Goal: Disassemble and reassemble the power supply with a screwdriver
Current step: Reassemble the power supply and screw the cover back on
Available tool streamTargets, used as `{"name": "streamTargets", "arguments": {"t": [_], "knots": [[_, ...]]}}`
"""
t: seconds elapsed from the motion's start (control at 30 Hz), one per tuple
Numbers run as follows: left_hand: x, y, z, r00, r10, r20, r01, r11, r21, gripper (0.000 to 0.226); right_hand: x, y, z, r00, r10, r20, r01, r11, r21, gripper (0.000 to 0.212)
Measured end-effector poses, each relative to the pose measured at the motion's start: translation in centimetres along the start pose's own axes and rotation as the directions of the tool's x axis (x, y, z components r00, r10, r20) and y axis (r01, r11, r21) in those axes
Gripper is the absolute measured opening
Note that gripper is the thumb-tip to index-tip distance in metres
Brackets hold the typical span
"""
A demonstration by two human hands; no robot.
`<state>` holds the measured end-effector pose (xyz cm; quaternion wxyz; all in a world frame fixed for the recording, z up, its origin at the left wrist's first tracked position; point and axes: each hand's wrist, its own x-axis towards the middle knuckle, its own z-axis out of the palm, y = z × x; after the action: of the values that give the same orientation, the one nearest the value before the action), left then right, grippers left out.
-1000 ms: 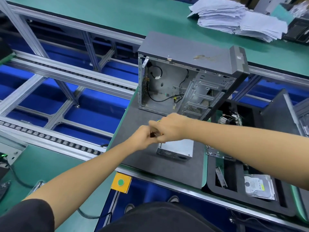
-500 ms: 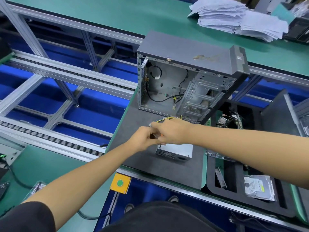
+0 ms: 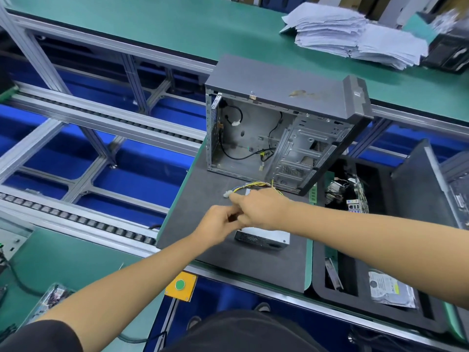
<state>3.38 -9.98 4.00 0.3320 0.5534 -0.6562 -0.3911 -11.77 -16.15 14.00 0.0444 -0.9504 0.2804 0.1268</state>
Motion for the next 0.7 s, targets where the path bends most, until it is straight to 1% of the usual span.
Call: {"name": "streamTargets", "arguments": {"t": [0.03,0.07,0.1,0.13,0.17,0.2,0.23,0.3,0.37,0.4,0.43,0.47,0.5,0.53,0.57,0.6,0.63,0.67,0.7], "knots": [[0.3,-0.1,-0.4,0.999,0.005,0.047,-0.007,0.999,0.033,0.009,0.0,0.3,-0.4,0.997,-0.078,-0.009,0.077,0.996,-0.042,0.037],[0.5,-0.2,-0.7,0.996,0.002,0.085,-0.006,0.999,0.049,0.015,0.0,0.6,-1.0,0.984,-0.177,0.009,0.177,0.978,-0.113,0.032],[0.7,-0.3,-1.0,0.993,0.019,0.120,-0.024,0.999,0.043,0.016,0.0,0.9,-1.6,0.961,-0.267,0.065,0.275,0.944,-0.183,0.028],[0.9,-0.1,-1.1,0.988,0.062,0.143,-0.069,0.997,0.044,0.013,0.0,1.1,-2.0,0.937,-0.327,0.119,0.347,0.909,-0.231,0.025],[1.0,0.2,-1.2,0.983,0.087,0.161,-0.097,0.994,0.056,0.010,0.1,1.1,-2.2,0.933,-0.328,0.148,0.355,0.906,-0.231,0.024],[1.1,0.3,-1.1,0.985,0.063,0.159,-0.076,0.994,0.078,0.006,0.2,1.1,-2.2,0.946,-0.293,0.141,0.318,0.927,-0.201,0.022],[1.0,0.3,-1.0,0.991,0.018,0.133,-0.031,0.995,0.090,0.003,0.2,1.0,-2.1,0.969,-0.221,0.112,0.236,0.961,-0.143,0.023],[0.5,0.2,-0.4,0.999,-0.017,0.033,0.014,0.997,0.075,0.017,0.2,0.6,-1.3,0.998,-0.045,0.047,0.047,0.999,-0.027,0.029],[0.2,0.3,0.4,0.998,-0.029,-0.057,0.032,0.999,0.045,0.016,0.2,-0.2,-0.5,0.992,0.112,0.054,-0.115,0.992,0.048,0.027],[0.1,0.3,0.7,0.997,-0.020,-0.070,0.022,0.999,0.023,0.016,0.1,-0.3,-0.3,0.986,0.152,0.070,-0.157,0.985,0.069,0.024],[0.2,0.2,0.8,0.998,-0.002,-0.064,0.003,1.000,0.012,0.020,0.1,-0.3,-0.4,0.985,0.156,0.077,-0.161,0.984,0.074,0.022],[0.3,0.3,0.7,0.999,0.014,-0.042,-0.013,1.000,0.018,0.023,0.0,0.0,-0.7,0.990,0.116,0.074,-0.120,0.991,0.052,0.023],[0.4,0.2,0.4,1.000,0.013,0.004,-0.013,1.000,0.019,0.020,0.0,0.5,-1.1,0.998,0.033,0.055,-0.033,0.999,0.001,0.027],[0.6,0.2,0.2,0.999,-0.005,0.053,0.005,1.000,0.014,0.011,-0.1,1.0,-1.5,0.996,-0.082,0.042,0.085,0.994,-0.067,0.030],[0.7,0.1,0.0,0.996,-0.014,0.085,0.014,1.000,0.009,0.008,-0.2,1.4,-2.1,0.977,-0.204,0.061,0.211,0.968,-0.136,0.030],[0.8,0.0,-0.1,0.994,-0.032,0.107,0.032,0.999,-0.001,0.015,-0.2,1.6,-2.6,0.949,-0.296,0.108,0.312,0.932,-0.183,0.029],[0.8,-0.1,-0.1,0.991,-0.045,0.127,0.047,0.999,-0.009,0.018,-0.1,1.9,-2.8,0.928,-0.344,0.144,0.367,0.909,-0.199,0.028],[0.9,-0.3,-0.1,0.990,-0.054,0.134,0.055,0.998,-0.008,0.019,0.0,1.9,-2.8,0.933,-0.328,0.149,0.352,0.918,-0.181,0.025],[0.9,-0.3,0.0,0.990,-0.046,0.130,0.046,0.999,0.006,0.018,0.2,1.8,-2.5,0.954,-0.272,0.127,0.288,0.948,-0.137,0.024]]}}
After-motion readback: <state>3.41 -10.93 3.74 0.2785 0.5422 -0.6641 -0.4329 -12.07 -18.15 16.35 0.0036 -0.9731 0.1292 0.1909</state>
